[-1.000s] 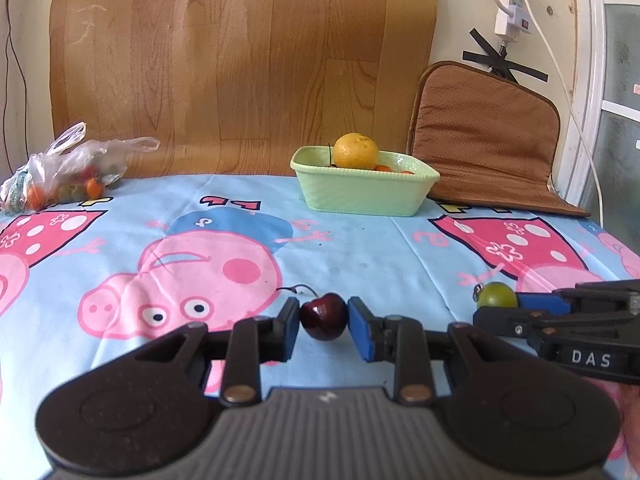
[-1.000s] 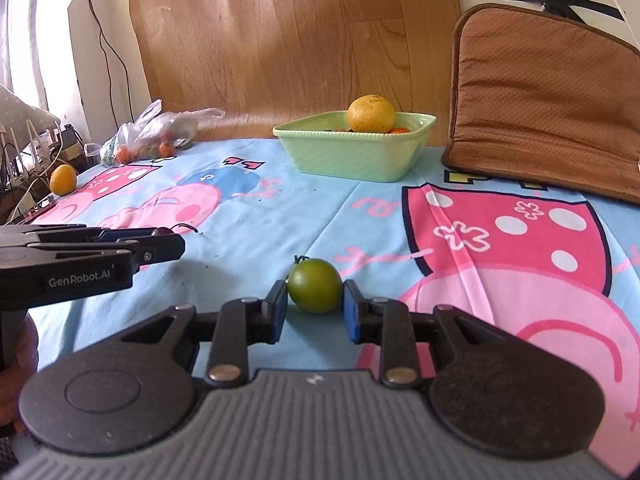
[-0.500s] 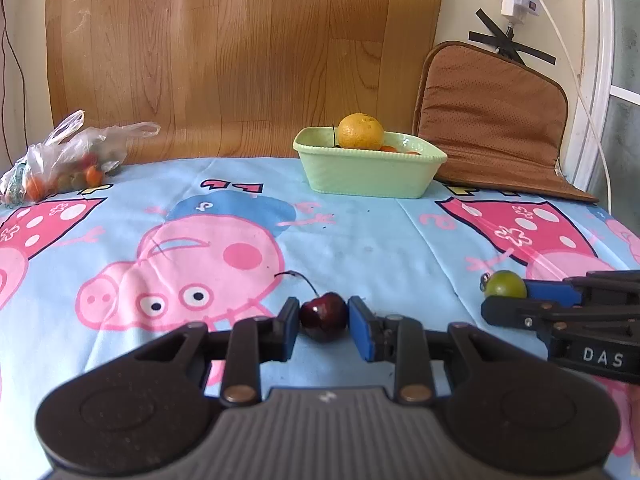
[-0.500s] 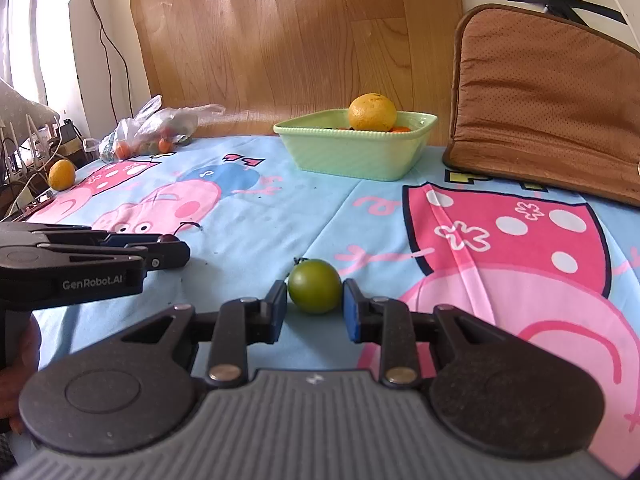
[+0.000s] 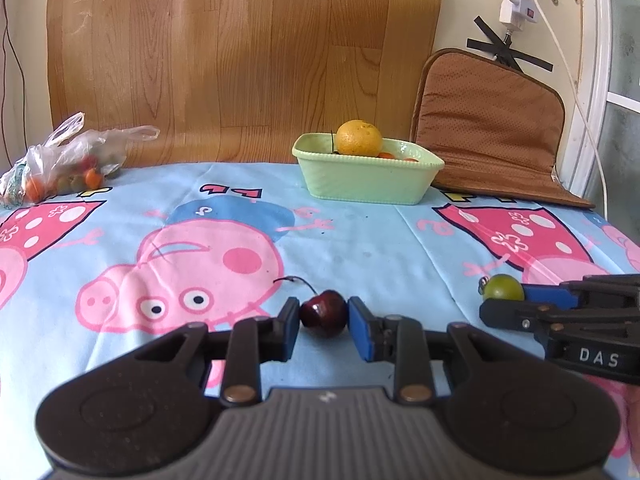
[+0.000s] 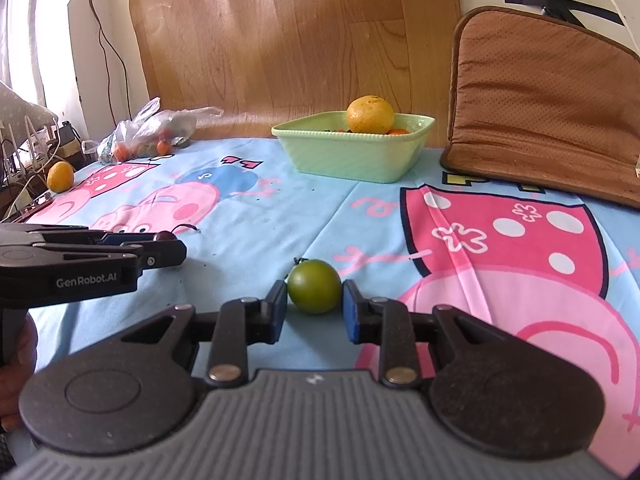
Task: Organize fruits
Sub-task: 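Grasp the dark cherry with the left tool while the right tool grasps the green tomato, then carry the cherry and green tomato into the bowl and open both tools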
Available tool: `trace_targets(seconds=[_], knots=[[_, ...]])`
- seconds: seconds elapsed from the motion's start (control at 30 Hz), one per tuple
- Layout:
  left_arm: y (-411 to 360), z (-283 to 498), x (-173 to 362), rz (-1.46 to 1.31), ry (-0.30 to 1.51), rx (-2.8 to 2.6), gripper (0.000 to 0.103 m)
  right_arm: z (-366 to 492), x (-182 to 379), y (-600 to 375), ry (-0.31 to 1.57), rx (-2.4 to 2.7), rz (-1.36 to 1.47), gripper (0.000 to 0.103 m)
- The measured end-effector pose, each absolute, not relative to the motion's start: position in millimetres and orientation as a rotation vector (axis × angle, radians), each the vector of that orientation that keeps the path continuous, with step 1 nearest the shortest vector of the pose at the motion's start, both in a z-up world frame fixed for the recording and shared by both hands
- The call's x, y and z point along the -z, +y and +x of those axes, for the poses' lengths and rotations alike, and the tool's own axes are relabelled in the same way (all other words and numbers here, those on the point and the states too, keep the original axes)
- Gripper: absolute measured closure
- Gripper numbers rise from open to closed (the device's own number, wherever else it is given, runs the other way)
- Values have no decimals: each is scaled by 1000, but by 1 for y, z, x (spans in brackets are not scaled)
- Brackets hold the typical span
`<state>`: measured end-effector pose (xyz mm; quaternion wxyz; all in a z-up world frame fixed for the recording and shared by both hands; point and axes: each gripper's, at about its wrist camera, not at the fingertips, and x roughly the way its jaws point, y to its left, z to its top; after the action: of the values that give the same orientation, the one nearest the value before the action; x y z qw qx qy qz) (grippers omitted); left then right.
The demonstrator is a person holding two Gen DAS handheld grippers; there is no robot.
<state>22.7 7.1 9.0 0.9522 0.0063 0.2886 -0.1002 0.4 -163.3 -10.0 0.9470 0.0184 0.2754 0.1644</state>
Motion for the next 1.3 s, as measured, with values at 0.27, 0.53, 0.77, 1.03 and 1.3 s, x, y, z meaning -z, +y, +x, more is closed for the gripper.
trace_targets(seconds=[0.27,0.53,0.77,1.03,1.3], knots=[[7,22,-9,13,586,207,76,0,9,-163,561,-334,37,71],[7,22,-9,13,585,209,76,0,9,-163,561,-334,37,71],[8,25,-10,-6,599,226,76,-2,9,-164,550,-328,38,71],[9,63,-36,-55,571,291,76,17,-8,-174,517,-349,98,71],[-12,156,-61,-38,548,337,76,91,-36,-185,442,-320,81,71]])
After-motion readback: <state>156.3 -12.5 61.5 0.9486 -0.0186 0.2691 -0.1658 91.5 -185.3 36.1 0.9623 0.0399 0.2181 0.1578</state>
